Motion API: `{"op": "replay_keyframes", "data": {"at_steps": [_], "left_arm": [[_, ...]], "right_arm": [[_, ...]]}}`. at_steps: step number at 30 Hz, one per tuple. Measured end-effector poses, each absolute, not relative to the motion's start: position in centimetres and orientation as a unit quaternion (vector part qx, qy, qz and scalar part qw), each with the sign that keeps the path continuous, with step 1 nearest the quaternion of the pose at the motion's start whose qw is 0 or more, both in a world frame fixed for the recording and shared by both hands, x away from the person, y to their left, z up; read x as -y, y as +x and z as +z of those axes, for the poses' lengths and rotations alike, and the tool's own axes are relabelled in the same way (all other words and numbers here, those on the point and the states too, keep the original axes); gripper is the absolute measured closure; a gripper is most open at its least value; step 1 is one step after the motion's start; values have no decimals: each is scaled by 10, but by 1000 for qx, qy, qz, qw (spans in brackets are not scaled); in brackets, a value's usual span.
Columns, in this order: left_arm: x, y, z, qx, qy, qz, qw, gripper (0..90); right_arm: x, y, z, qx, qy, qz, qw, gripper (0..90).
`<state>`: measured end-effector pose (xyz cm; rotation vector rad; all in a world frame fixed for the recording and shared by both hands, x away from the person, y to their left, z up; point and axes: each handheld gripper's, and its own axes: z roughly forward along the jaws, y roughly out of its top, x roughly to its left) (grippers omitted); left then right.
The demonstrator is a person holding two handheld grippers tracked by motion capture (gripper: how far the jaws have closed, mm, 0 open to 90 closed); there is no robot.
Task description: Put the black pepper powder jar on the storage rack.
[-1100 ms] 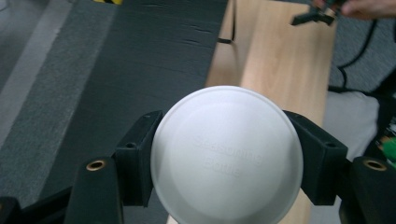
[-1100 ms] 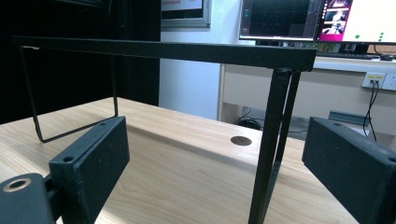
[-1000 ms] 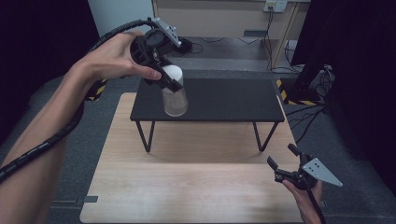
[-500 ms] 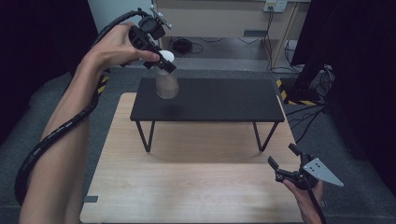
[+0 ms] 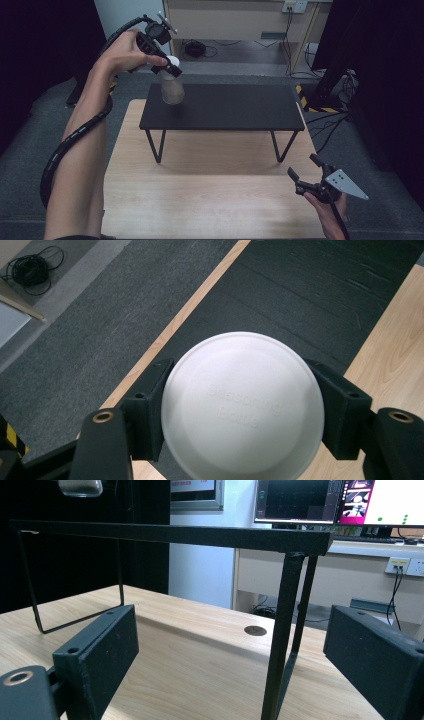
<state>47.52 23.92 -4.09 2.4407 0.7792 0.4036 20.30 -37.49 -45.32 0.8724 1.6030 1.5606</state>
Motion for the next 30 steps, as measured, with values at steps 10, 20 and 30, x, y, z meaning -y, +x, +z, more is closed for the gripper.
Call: {"op": "replay_keyframes", "data": {"at_steps": [10,20,30], "left_arm": [[-240,489,-64,-295,908,131,267,330],[-238,498,-75,-292,911,122,266,330],[-247,494,-81,-308,896,128,294,261]], "right_arm": [[375,202,-453,-622,339,606,362,73],[375,202,-453,-622,340,605,362,73],[375,203,-453,-623,338,606,362,73]]}}
